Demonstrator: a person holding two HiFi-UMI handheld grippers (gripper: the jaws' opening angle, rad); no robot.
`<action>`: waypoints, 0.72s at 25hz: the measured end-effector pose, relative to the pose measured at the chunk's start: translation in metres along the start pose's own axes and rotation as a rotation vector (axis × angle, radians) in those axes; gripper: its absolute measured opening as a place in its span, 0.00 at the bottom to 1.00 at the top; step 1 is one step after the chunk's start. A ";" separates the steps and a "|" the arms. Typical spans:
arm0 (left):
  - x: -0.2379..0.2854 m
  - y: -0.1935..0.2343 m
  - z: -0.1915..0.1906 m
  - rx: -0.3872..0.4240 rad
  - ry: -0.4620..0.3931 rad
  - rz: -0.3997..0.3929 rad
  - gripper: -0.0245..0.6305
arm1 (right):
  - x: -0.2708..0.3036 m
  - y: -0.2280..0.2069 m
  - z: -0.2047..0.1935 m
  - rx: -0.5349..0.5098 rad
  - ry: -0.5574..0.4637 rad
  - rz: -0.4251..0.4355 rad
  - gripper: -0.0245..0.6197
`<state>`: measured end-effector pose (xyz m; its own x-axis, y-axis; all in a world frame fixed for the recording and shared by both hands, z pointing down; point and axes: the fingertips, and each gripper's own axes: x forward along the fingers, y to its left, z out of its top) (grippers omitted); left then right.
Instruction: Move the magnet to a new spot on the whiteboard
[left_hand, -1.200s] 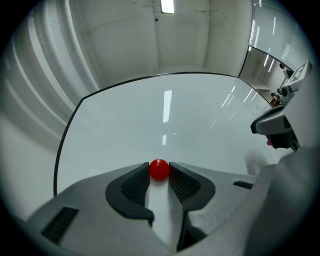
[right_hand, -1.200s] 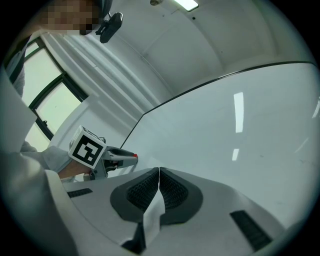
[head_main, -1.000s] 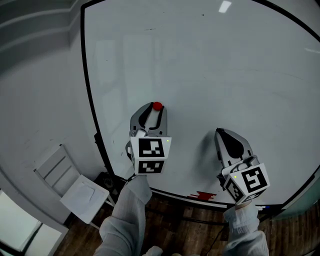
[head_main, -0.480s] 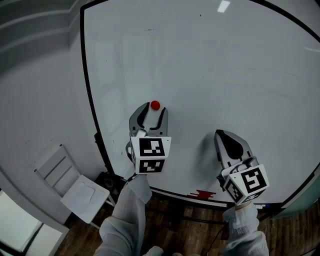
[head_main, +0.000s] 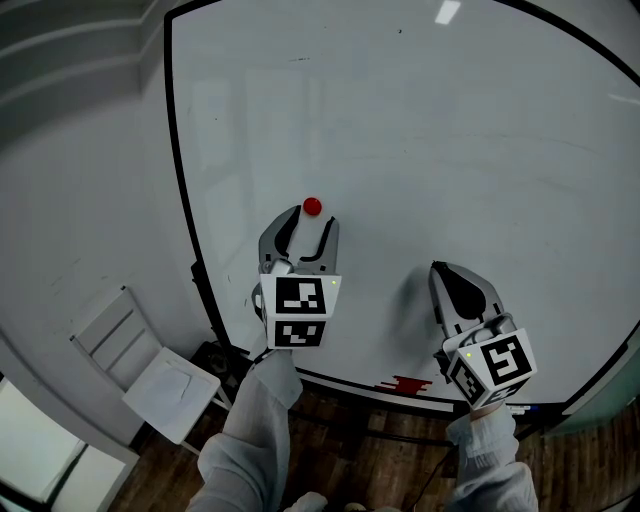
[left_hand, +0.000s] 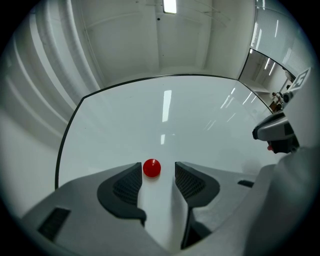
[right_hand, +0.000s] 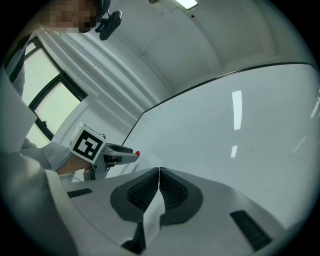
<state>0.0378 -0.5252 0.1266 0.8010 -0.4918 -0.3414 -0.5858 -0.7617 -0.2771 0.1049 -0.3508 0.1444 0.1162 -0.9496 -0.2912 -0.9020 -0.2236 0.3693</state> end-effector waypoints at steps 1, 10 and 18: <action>-0.002 0.000 0.000 -0.006 0.001 -0.006 0.35 | -0.001 0.000 0.000 0.001 0.002 -0.004 0.08; -0.025 -0.003 -0.020 -0.029 0.039 -0.039 0.35 | -0.017 -0.001 -0.014 0.013 0.041 -0.043 0.08; -0.046 -0.013 -0.041 -0.041 0.081 -0.082 0.35 | -0.034 -0.004 -0.033 0.019 0.087 -0.077 0.08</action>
<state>0.0137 -0.5097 0.1834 0.8544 -0.4584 -0.2447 -0.5136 -0.8166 -0.2635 0.1186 -0.3249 0.1816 0.2200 -0.9456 -0.2398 -0.8967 -0.2928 0.3320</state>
